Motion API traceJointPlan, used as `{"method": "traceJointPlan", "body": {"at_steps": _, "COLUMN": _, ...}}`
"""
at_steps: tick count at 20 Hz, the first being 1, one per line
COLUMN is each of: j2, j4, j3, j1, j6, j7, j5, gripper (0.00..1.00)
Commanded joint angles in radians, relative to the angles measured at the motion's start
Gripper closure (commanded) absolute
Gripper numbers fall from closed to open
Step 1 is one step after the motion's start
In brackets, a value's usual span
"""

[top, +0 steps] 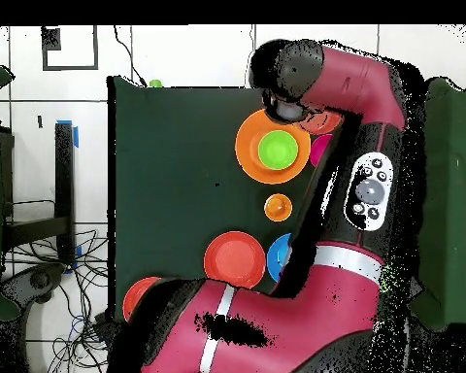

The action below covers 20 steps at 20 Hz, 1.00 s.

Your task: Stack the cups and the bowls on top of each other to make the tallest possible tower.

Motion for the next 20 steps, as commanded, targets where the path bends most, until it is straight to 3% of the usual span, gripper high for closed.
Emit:
{"method": "traceJointPlan", "body": {"at_steps": 1, "j2": 0.047, "j4": 0.003, "j3": 0.166, "j1": 0.049, "j6": 0.043, "j7": -0.197, "j5": -0.037, "gripper": 1.00}}
{"method": "traceJointPlan", "body": {"at_steps": 6, "j2": 0.067, "j4": 0.000, "j3": 0.172, "j1": 0.055, "j6": -0.004, "j7": -0.166, "j5": -0.045, "gripper": 1.00}}
{"method": "traceJointPlan", "body": {"at_steps": 13, "j2": 0.096, "j4": -0.047, "j3": 0.171, "j1": 0.060, "j6": 0.030, "j7": -0.158, "j5": -0.052, "gripper": 1.00}}
{"method": "traceJointPlan", "body": {"at_steps": 18, "j2": 0.089, "j4": -0.015, "j3": 0.163, "j1": 0.045, "j6": -0.012, "j7": -0.194, "j5": -0.077, "gripper": 1.00}}
{"method": "traceJointPlan", "body": {"at_steps": 19, "j2": 0.085, "j4": -0.006, "j3": 0.161, "j1": 0.043, "j6": -0.020, "j7": -0.205, "j5": -0.083, "gripper": 0.00}}
{"method": "traceJointPlan", "body": {"at_steps": 20, "j2": 0.085, "j4": -0.005, "j3": 0.159, "j1": 0.041, "j6": -0.019, "j7": -0.213, "j5": -0.087, "gripper": 0.00}}
